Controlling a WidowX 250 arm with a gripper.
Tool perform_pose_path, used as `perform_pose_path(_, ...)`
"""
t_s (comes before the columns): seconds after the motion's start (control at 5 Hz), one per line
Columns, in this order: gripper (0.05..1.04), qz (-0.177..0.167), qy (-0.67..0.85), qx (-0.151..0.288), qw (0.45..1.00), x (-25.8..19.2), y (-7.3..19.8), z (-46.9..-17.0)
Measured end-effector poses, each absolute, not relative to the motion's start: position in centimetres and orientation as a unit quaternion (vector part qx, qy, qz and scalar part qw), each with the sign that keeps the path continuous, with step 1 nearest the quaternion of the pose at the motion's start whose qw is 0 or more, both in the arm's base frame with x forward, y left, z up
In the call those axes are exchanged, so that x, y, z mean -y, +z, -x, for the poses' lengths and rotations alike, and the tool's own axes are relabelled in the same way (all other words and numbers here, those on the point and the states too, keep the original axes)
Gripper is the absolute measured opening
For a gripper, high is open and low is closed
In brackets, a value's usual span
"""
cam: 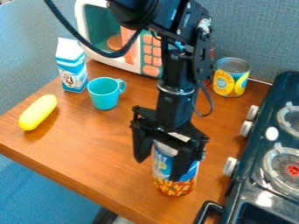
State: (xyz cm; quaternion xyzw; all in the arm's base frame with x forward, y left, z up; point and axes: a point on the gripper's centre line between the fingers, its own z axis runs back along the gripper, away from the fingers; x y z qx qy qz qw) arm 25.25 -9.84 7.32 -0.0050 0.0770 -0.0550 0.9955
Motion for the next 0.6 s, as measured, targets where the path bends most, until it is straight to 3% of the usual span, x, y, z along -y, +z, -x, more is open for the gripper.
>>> perform_pose_path(0.2,1.001,0.021,-0.034,-0.039,0.998,11.1,7.9,-27.3)
perform_pose_path(0.6,1.001,-0.021,-0.012,-0.028,0.999,11.1,7.0,-30.3)
